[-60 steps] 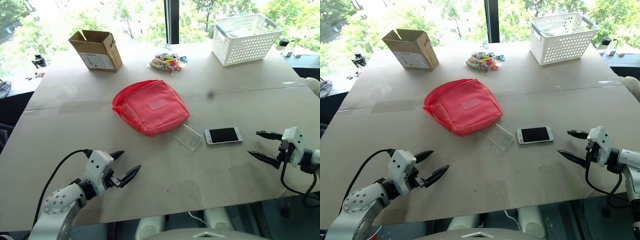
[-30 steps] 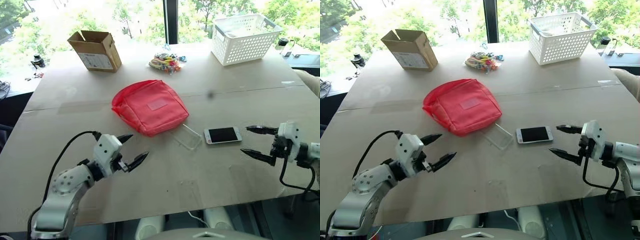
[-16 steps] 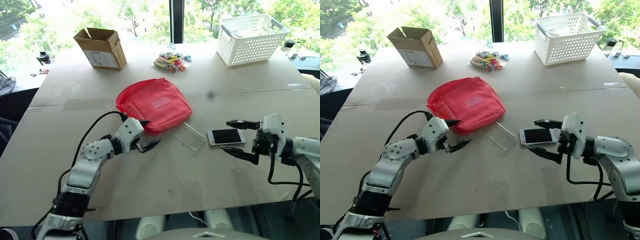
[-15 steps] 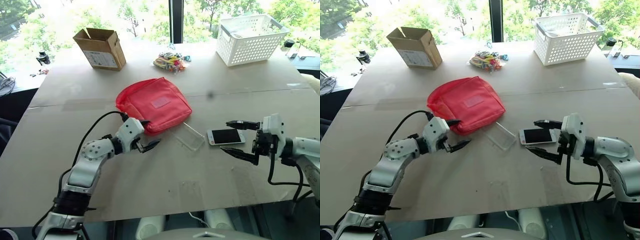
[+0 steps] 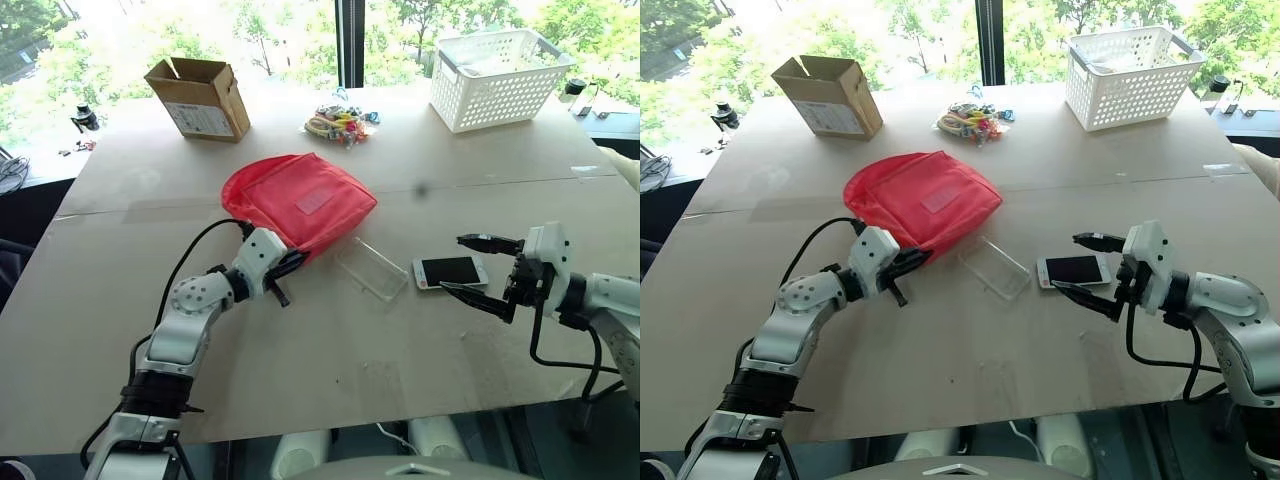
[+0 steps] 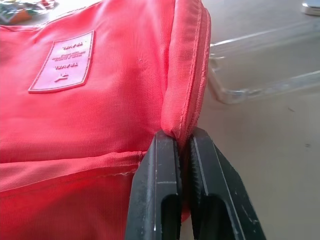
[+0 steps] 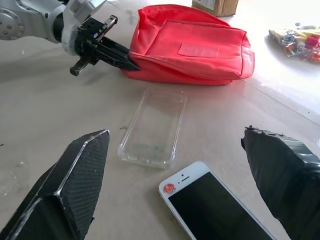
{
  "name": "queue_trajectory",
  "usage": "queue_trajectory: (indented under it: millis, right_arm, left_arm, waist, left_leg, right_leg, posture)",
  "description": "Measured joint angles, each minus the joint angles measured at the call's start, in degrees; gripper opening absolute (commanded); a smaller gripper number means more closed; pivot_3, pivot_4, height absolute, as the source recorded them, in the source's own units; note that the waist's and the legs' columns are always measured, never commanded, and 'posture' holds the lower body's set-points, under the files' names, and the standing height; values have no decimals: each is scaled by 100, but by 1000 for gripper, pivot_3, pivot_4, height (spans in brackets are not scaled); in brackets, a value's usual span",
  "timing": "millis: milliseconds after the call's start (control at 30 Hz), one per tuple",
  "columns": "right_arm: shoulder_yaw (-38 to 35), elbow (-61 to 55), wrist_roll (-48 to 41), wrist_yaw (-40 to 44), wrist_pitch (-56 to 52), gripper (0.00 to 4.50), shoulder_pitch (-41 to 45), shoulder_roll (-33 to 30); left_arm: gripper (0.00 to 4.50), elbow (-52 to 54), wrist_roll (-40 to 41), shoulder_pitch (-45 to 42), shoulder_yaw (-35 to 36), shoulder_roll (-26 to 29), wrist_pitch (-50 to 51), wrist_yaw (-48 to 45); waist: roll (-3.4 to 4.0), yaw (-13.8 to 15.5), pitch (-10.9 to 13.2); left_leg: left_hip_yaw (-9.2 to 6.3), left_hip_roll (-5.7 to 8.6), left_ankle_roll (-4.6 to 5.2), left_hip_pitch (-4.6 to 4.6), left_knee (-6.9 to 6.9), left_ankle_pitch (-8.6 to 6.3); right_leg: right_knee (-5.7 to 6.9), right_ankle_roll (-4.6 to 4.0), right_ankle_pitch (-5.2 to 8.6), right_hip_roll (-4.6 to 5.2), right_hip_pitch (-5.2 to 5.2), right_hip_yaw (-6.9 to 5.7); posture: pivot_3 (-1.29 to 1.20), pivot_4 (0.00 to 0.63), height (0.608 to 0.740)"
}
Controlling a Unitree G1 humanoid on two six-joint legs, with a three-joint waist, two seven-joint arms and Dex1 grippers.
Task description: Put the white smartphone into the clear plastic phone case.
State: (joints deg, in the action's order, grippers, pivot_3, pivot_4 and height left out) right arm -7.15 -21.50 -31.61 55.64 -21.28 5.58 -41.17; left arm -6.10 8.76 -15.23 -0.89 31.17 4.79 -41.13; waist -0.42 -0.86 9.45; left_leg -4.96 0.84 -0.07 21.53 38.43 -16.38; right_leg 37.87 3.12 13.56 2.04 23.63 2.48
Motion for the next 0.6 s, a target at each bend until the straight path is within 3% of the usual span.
queue_trajectory:
  millis: [233, 400, 600]
  right_arm:
    - [51, 68, 11, -141, 2, 4500, 314, 284]
    - [81, 67, -63, -247, -60, 4500, 506, 504]
    - [139, 59, -198, -310, -112, 4500, 601, 663]
  left_arm:
    - [35, -1089, -227, -610, 509, 306, -109, 623]
    - [1646, -1899, -406, -1023, 728, 609, -483, 841]
    - [4356, -2455, -557, -1341, 882, 769, -822, 1192]
  waist:
    - [-5, -2, 3]
    - [-8, 8, 5]
    - [-10, 12, 6]
  left_leg:
    - [-4, 3, 0, 5, -1, 0]
    - [-15, 3, -1, 14, -1, 0]
    - [-20, 4, -1, 18, -1, 0]
  right_leg:
    - [-2, 0, 0, -1, 3, -4]
    - [-6, -1, -1, 4, 7, -13]
    - [-8, 0, -1, 10, 9, -15]
  posture:
    - [0, 150, 740]
    - [0, 150, 740]
    - [0, 150, 740]
